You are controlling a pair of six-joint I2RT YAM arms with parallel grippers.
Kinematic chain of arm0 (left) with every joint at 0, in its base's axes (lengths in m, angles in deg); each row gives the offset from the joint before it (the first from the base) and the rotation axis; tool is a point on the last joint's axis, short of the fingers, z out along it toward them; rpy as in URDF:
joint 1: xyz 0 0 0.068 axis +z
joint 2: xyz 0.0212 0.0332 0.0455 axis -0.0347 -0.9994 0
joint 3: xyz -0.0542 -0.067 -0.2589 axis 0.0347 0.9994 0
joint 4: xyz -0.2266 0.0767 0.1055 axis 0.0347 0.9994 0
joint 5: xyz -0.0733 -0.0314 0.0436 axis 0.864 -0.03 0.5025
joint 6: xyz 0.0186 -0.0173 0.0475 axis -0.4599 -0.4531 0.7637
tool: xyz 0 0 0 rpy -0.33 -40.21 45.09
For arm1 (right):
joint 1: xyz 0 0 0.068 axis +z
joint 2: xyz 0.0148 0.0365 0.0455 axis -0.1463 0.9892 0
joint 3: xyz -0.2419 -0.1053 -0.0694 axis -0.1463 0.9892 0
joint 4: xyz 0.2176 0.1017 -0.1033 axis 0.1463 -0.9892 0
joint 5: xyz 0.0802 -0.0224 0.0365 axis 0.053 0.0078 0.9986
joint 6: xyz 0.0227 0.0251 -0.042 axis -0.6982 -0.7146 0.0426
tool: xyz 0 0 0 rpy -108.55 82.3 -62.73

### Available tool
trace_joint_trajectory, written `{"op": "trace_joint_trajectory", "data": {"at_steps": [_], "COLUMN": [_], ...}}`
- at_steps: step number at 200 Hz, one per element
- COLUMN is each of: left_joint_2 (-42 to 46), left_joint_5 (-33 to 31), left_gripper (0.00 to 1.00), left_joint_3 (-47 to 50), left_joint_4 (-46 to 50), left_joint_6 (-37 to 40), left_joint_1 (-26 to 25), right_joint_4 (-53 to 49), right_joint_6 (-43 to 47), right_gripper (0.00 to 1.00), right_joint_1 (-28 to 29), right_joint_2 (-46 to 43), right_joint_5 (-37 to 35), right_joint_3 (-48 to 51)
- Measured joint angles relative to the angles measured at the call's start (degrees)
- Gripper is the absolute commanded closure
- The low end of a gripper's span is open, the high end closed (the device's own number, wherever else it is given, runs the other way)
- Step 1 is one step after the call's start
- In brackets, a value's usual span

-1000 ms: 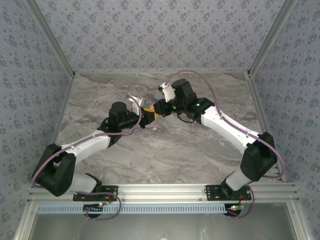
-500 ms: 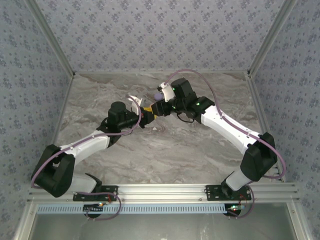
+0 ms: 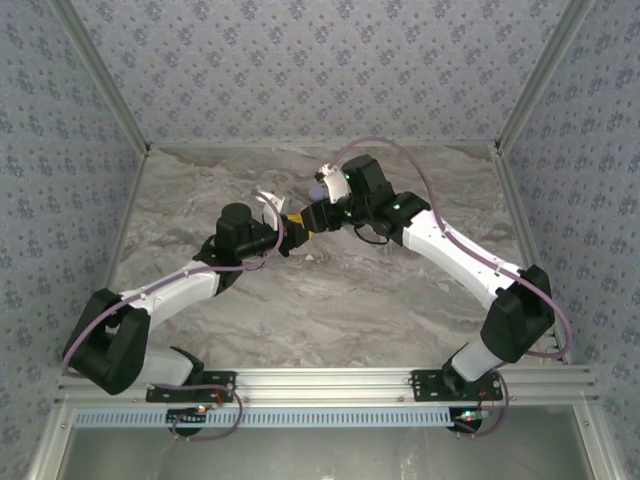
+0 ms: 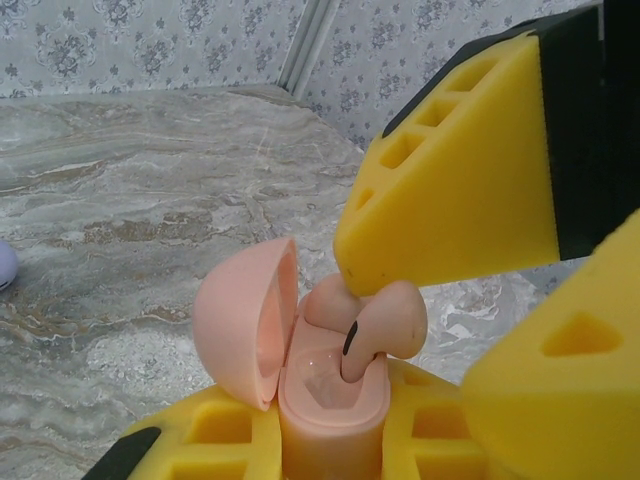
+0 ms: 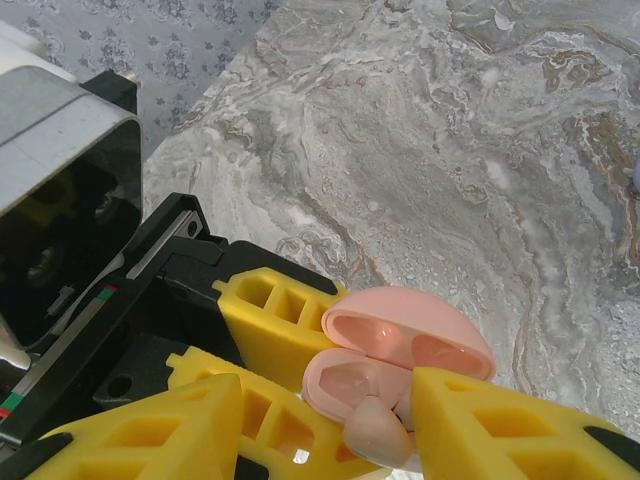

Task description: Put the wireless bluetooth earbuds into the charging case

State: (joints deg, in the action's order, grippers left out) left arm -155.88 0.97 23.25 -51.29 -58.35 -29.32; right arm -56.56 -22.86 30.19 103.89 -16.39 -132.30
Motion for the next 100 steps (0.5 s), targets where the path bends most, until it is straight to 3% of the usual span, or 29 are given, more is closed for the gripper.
{"op": "trace_joint_trajectory", "data": {"at_steps": [73, 100], "left_joint_2": [1.68, 2.45], "left_joint_5": [-0.02, -0.02], "left_gripper": [0.93, 0.93], "left_joint_3": [0.0, 0.0], "left_joint_4": [-0.22, -0.22], "left_joint_6": [4.5, 6.82], "left_joint_1": [0.0, 0.0], "right_joint_4": [-0.42, -0.52], "right_joint_6": [-0.37, -0.72], "right_gripper": [0.54, 0.67], "right_joint_1": [-1.99, -2.93], "right_joint_2": [-5.16, -7.04], "right_joint_5": [-0.15, -0.5], "right_joint_3": [0.33, 1.27]}}
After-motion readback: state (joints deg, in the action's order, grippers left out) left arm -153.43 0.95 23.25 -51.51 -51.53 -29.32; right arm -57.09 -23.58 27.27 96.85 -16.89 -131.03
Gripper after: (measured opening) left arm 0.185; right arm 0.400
